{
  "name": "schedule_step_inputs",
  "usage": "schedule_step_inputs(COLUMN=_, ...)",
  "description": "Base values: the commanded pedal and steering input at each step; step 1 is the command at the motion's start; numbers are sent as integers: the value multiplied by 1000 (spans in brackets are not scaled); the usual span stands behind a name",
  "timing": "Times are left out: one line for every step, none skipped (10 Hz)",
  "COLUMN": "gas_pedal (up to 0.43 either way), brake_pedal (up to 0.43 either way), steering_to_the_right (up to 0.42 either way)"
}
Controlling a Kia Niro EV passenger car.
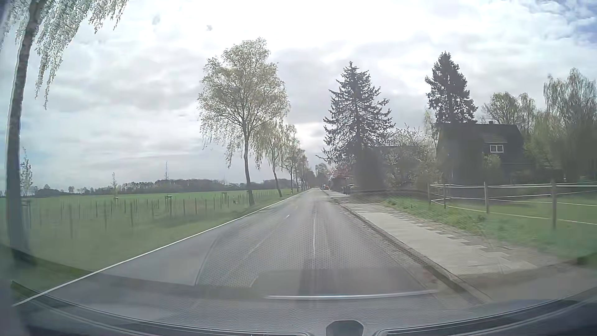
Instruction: Follow the waypoints while adhering to traffic rules and regulations
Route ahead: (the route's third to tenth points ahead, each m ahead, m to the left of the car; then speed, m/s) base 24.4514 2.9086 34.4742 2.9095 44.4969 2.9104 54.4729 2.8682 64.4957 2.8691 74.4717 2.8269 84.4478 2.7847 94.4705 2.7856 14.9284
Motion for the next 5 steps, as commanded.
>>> schedule_step_inputs(gas_pedal=177, brake_pedal=0, steering_to_the_right=-2)
schedule_step_inputs(gas_pedal=177, brake_pedal=0, steering_to_the_right=-2)
schedule_step_inputs(gas_pedal=177, brake_pedal=0, steering_to_the_right=-2)
schedule_step_inputs(gas_pedal=177, brake_pedal=0, steering_to_the_right=-2)
schedule_step_inputs(gas_pedal=177, brake_pedal=6, steering_to_the_right=-2)
